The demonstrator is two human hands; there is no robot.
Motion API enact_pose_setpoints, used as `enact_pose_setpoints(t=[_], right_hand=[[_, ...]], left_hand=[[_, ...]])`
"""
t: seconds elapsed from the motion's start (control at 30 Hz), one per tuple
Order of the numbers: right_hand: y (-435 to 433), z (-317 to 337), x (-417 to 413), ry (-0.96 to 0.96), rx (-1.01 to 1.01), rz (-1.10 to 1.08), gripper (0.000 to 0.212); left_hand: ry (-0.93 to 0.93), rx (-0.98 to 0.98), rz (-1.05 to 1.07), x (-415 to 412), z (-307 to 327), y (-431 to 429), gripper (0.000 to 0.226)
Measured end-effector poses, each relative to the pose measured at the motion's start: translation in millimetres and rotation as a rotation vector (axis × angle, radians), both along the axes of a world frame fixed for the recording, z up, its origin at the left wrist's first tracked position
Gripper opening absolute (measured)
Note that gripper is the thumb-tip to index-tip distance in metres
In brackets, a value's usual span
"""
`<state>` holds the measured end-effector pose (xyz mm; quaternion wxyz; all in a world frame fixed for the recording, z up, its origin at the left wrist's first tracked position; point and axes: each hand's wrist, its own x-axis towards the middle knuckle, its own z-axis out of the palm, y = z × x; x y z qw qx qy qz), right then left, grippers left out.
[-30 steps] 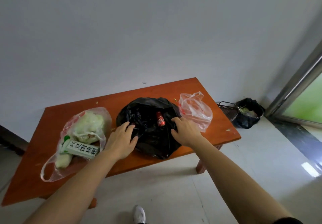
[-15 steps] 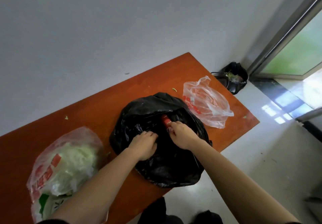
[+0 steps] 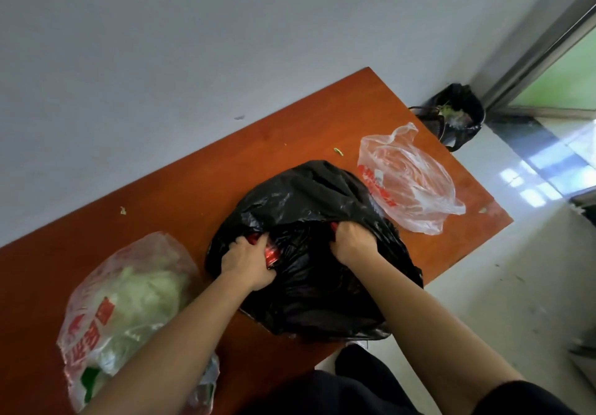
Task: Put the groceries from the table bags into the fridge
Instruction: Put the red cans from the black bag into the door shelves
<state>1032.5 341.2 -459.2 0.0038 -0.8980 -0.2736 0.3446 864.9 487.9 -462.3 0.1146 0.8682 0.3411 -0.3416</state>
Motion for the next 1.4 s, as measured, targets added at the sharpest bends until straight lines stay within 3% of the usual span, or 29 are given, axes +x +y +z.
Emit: enact_pose_setpoints(t=[0.13,0.23,0.4,0.5,0.63,0.73,0.87,1.1,1.3,1.4], right_hand=[[-3,-7,-6,-0.016,0.035,0.009,0.058],[-10,-10,-4,-0.036,0.081,0.021,0.061],[-29,-4,-9,0.065,0.188,0.017,0.08],[-38,3,-11,0.097,0.223,0.014,0.083],[-42,20,-6,0.067,0.291,0.038,0.075],[-42,26,-6,0.026,0.259,0.122,0.076],[-45,21,-17,0.001,0.255,0.135,0.076],[-50,9,-37,0.02,0.315,0.034,0.088],[-64,2,-49,-0.024,0.393,-0.119,0.079],[-67,1,-52,-0.041,0.435,-0.15,0.076]], left_hand=[[0.043,0.102,0.027,8,-10,-12,0.096],[-0.001,0.204,-0.003,13,-17,-19,0.074],[-0.042,0.206,-0.022,13,-15,-16,0.072],[-0.127,0.101,0.047,11,-8,-14,0.072],[-0.274,-0.22,0.209,16,12,-6,0.071],[-0.252,-0.372,0.237,17,18,-7,0.073],[-0.225,-0.432,0.318,14,18,-14,0.079],[-0.215,-0.287,0.234,7,7,-23,0.108],[-0.23,0.009,0.166,10,-18,-50,0.105],[-0.315,0.045,0.209,8,-24,-52,0.09]])
